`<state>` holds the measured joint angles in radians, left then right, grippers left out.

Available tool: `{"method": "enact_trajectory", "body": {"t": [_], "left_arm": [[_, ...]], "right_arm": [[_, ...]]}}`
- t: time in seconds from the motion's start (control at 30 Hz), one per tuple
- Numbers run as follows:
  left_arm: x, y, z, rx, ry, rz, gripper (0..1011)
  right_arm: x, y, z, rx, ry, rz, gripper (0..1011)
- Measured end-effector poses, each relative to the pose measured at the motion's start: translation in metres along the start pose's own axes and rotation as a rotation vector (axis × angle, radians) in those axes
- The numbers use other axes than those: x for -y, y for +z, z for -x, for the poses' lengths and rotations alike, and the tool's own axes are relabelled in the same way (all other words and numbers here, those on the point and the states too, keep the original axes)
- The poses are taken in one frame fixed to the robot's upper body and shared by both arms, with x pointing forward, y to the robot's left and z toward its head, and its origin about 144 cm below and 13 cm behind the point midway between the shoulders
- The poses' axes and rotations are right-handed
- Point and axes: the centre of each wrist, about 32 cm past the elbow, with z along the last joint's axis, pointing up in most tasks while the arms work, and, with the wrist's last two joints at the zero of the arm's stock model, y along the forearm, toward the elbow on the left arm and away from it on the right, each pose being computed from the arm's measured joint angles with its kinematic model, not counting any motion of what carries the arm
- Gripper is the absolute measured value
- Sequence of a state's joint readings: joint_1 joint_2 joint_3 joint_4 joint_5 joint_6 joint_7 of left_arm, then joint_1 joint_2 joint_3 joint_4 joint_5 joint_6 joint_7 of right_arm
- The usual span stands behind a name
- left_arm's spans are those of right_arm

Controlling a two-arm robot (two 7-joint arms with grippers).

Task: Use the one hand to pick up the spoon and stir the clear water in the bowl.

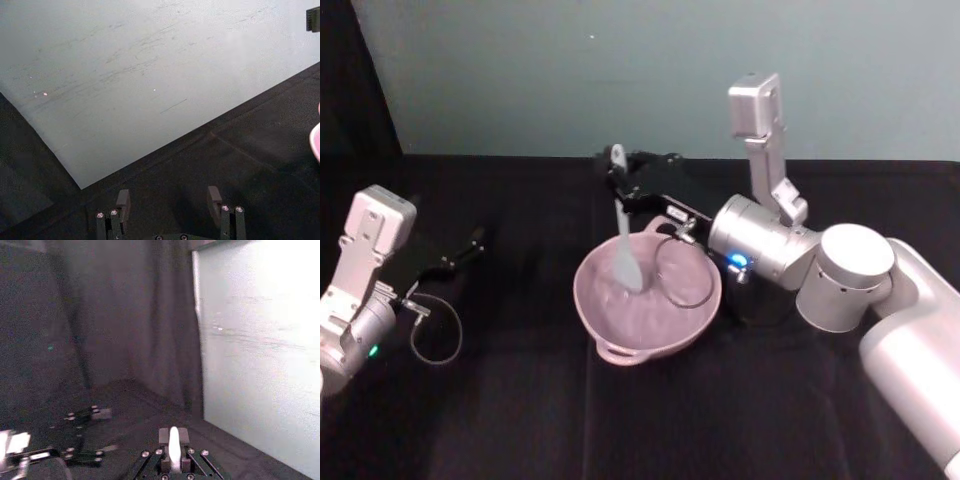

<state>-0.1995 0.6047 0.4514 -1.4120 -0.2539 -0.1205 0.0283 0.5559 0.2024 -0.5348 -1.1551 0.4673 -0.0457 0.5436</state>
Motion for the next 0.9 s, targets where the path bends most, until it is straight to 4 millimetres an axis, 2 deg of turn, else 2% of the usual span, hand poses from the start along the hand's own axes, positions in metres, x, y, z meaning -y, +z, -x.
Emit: {"method": "enact_trajectory", "body": {"t": [0.13, 0.37, 0.67, 0.9], "left_arm": [[0.000, 0.000, 0.000, 0.000, 0.000, 0.000, 1011], [0.000, 0.000, 0.000, 0.000, 0.000, 0.000, 1011], [0.000, 0.000, 0.000, 0.000, 0.000, 0.000, 1011], [0.000, 0.000, 0.000, 0.000, 0.000, 0.000, 1011]], "right_arm": [[0.011, -0.001, -0.012, 0.002, -0.055, -0.009, 111], [0.034, 0.002, -0.015, 0.010, -0.105, -0.023, 111], [0.053, 0.001, 0.002, 0.010, -0.097, -0.011, 111], [0.045, -0.001, 0.022, 0.001, -0.025, -0.002, 111]]}}
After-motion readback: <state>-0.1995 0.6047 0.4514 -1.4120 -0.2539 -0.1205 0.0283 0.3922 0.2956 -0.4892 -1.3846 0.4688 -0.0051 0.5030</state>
